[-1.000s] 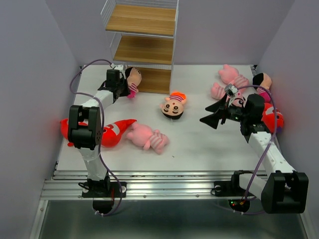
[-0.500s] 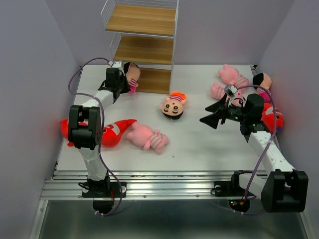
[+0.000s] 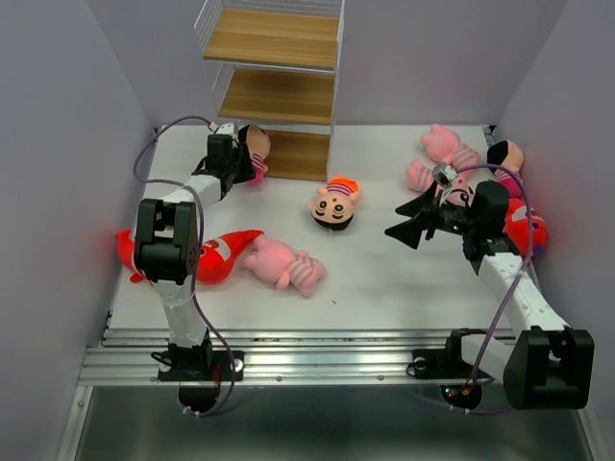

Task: Place and organize the stuffed toys onto the shelf
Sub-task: Place the stuffed toy onto shelf

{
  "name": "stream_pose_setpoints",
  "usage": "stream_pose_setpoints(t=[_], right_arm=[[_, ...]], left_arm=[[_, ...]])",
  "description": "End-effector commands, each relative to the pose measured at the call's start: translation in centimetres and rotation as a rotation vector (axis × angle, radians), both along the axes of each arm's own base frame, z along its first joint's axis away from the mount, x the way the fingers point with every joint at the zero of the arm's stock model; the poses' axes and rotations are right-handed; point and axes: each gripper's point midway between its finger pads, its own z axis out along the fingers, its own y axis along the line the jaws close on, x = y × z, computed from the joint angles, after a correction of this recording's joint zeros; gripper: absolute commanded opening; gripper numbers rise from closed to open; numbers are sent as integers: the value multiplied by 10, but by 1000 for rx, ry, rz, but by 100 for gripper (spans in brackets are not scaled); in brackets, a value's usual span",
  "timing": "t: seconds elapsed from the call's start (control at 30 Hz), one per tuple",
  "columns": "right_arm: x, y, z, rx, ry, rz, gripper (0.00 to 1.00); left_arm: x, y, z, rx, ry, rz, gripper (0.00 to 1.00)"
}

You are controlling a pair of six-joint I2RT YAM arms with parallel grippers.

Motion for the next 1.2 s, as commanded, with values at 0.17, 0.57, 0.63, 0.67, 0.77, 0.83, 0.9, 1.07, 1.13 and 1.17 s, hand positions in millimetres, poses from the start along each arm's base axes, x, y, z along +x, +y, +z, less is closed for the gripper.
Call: stream_pose_setpoints(t=[0.17, 0.57, 0.63, 0.67, 0.77, 0.83, 0.9, 1.07, 1.13, 1.17], right_arm=[[0, 2, 10, -5, -54, 19, 100], [0, 2, 9, -8, -53, 21, 100], [0, 2, 9, -10, -54, 21, 100], [0, 2, 9, -10, -51, 21, 100], [0, 2, 10, -11, -57, 22, 100], [-1, 2, 10, -10, -59, 25, 100], [-1, 2, 10, -10, -60, 28, 100], [-2, 3, 10, -9, -60, 37, 100], [-2, 3, 10, -8, -59, 38, 100], [-3, 3, 10, -8, -61, 40, 100]], left_arm=[[5, 5, 43, -13, -129, 30, 72], [-19, 10, 72, -10, -195, 33, 87], [-24, 12, 78, -14, -205, 39, 88], [-26, 12, 80, -19, -207, 44, 89], [-36, 18, 85, -57, -224, 81, 89], [-45, 20, 84, -120, -238, 96, 89], [-59, 24, 69, -189, -219, 83, 89], [-69, 35, 56, -338, -261, 67, 89], [-70, 36, 46, -360, -272, 54, 89], [-70, 36, 43, -366, -278, 46, 89]])
